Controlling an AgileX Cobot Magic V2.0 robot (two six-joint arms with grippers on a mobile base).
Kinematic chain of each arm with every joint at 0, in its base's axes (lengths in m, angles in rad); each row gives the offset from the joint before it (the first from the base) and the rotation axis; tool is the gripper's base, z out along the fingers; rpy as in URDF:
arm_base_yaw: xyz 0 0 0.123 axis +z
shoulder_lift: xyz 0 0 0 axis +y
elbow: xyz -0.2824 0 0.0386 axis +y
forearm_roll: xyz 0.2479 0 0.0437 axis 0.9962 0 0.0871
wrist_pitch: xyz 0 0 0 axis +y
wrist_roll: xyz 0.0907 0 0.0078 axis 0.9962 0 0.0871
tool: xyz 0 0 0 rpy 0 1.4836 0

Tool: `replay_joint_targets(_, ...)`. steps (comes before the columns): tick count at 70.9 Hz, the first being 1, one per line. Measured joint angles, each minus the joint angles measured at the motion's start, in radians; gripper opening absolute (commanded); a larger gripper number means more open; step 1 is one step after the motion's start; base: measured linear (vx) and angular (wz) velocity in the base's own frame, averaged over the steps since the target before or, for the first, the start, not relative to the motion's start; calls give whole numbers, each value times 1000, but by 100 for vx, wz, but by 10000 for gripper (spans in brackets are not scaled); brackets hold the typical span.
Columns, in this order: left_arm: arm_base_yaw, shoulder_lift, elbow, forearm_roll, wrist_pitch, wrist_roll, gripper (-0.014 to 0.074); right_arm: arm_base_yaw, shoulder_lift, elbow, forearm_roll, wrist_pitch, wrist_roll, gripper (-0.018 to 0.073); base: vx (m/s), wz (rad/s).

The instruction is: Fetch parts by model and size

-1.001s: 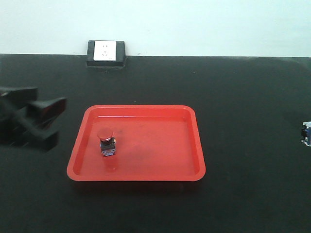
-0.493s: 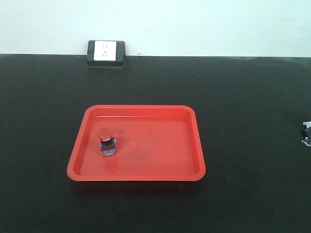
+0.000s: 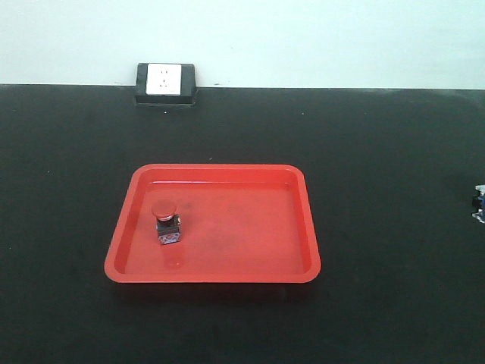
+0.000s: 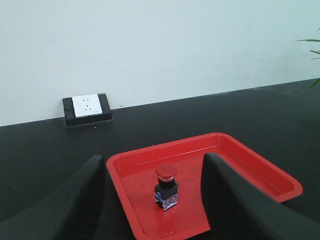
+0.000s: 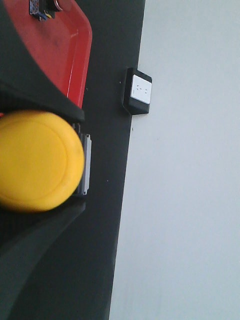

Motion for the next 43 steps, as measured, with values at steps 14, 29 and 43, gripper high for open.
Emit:
replay_joint_targets(14,0,0,0,0,0,0,411,0,32,-15,67,1,-1,-5,0,0)
replay_joint_targets(29,0,0,0,0,-1,0,411,0,237,-142,141,71,-73,-2,0,0)
replay_joint_targets(43,0,0,0,0,-7,0,411,0,463,-300,232,150,-193,4,0,0)
